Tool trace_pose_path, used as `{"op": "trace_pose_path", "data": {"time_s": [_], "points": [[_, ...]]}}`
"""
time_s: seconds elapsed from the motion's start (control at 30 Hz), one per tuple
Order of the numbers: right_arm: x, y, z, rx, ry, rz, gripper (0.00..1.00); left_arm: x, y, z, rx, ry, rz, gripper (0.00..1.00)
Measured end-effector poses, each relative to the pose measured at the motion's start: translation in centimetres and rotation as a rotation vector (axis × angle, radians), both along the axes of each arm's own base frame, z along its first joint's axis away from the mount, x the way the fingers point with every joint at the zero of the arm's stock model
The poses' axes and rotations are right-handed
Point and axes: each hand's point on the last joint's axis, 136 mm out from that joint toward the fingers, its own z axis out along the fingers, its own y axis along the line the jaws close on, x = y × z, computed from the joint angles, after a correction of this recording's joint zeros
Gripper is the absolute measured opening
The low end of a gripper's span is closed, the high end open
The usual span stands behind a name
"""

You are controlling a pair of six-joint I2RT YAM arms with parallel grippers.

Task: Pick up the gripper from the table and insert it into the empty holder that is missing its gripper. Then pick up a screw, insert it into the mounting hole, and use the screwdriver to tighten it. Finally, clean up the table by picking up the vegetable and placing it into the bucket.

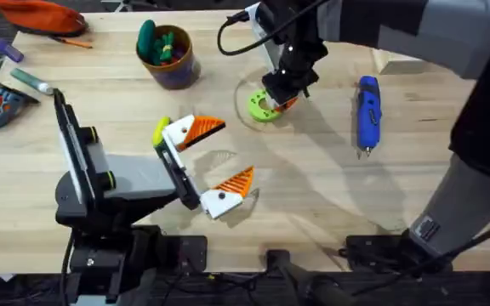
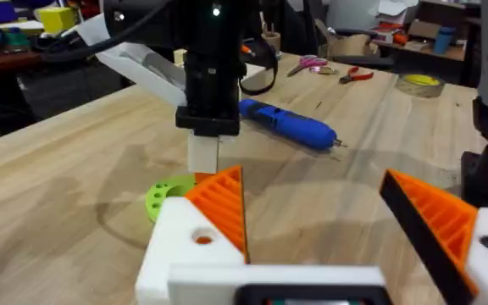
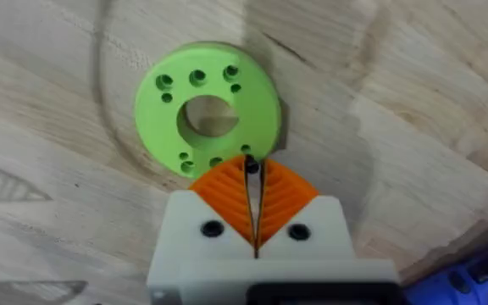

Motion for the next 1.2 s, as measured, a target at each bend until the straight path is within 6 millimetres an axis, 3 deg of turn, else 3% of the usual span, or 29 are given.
{"op": "trace_pose_path", "data": {"time_s": [1.2], "points": [[0.42, 0.22, 0.05, 0.008, -0.018, 0.0, 0.007, 0.0, 0.0, 0.0, 0.0, 0.0, 0.0, 0.985]]}}
